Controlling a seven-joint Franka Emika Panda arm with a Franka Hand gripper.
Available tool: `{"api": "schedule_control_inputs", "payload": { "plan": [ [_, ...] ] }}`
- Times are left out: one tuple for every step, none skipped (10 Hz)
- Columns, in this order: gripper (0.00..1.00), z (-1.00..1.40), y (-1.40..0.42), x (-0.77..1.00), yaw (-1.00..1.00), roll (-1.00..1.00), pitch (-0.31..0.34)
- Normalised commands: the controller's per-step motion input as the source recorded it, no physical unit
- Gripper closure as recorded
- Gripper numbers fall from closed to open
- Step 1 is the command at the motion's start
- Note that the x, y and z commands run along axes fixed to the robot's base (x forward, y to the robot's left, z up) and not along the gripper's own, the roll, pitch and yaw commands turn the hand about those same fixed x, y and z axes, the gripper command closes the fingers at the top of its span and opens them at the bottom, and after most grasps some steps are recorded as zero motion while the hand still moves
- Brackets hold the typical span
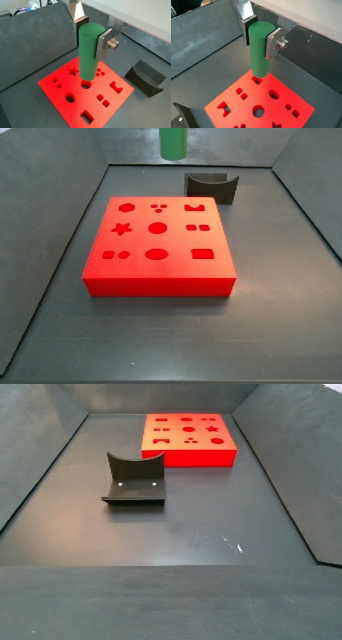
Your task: Insert the round object.
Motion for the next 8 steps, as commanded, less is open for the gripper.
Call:
{"api": "schedule_control_inputs", "payload": {
  "plan": [
    [1.00, -0.18, 0.34, 0.44, -0.15, -0.30, 0.119],
    [1.00, -0.36, 0.32, 0.54, -0.21, -0.32, 0.171],
    [1.00, -0.41, 0.34, 0.51, -0.22, -0.28, 0.209],
    [1.00, -0.51, 0.42, 0.41, -0.26, -0.22, 0.256],
    [1.00, -0.59, 0.45, 0.30, -0.31, -0.15, 0.273],
    [1.00, -0.82, 0.19, 0.28, -0.30, -0.04, 0.187],
    [1.00, -1.00, 0.08, 0.09, -0.25, 0.03, 0.091],
    [1.00, -0.94, 0.10, -0.08, -0.18, 0.06, 0.061]
  ]
}}
